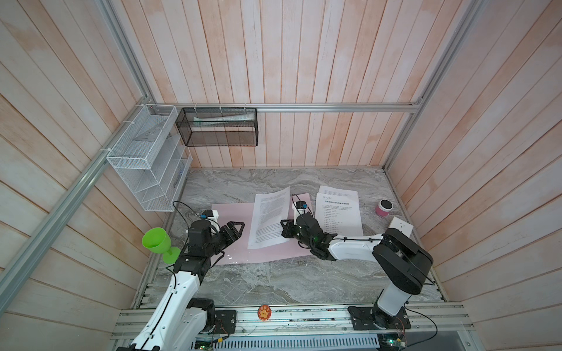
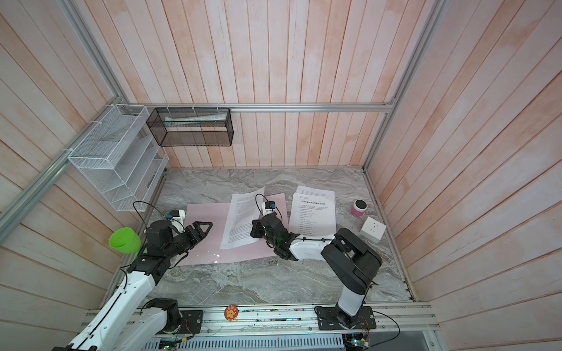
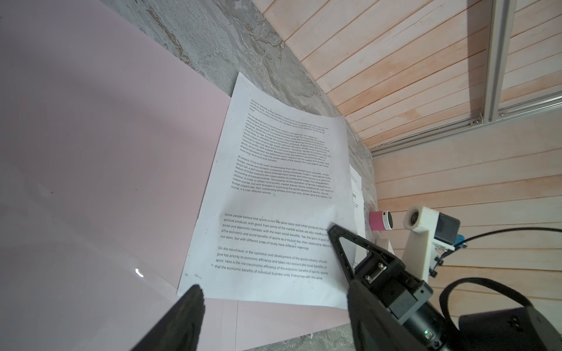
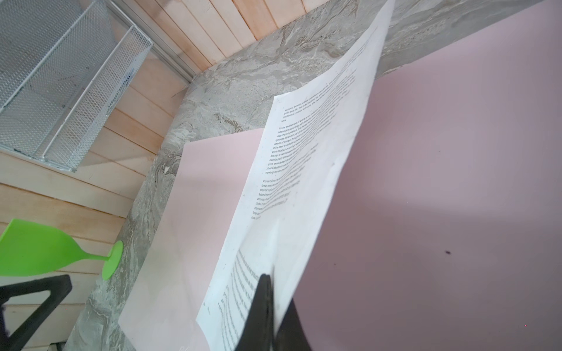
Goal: Put the files into the folder
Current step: 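Lower the held sheet onto the open pink folder beside the metal clip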
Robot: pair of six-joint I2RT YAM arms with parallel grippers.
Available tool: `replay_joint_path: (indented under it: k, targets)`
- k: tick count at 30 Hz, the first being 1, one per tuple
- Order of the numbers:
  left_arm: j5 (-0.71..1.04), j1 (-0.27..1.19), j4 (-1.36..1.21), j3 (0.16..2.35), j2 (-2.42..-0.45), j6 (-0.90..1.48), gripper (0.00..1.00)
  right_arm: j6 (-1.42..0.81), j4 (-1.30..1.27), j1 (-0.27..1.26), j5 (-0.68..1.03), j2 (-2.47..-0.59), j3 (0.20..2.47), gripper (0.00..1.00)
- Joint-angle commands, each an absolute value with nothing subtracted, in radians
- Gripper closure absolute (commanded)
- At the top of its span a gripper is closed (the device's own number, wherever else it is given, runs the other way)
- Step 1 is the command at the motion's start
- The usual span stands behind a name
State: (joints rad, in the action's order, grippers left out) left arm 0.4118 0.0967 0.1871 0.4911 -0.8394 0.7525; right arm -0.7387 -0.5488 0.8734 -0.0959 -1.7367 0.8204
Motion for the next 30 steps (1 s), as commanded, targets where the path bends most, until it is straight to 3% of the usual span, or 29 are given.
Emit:
replay_joint_path:
  k: [1, 10, 30]
  targets:
    - [0.387, 0.091, 0.18, 0.478, -0.844, 0.735, 0.24, -0.701, -0.554, 0.868, -0.05, -1.77, 0.817, 1.0]
    - [0.37, 0.092, 0.158, 0.45, -0.867, 0.738, 0.24, -0.933, -0.606, 0.87, -0.094, -1.858, 0.812, 1.0]
    - [0.342, 0.091, 0.176, 0.42, -0.835, 0.75, 0.24, -1.038, -0.553, 0.923, -0.078, -1.981, 0.973, 1.0]
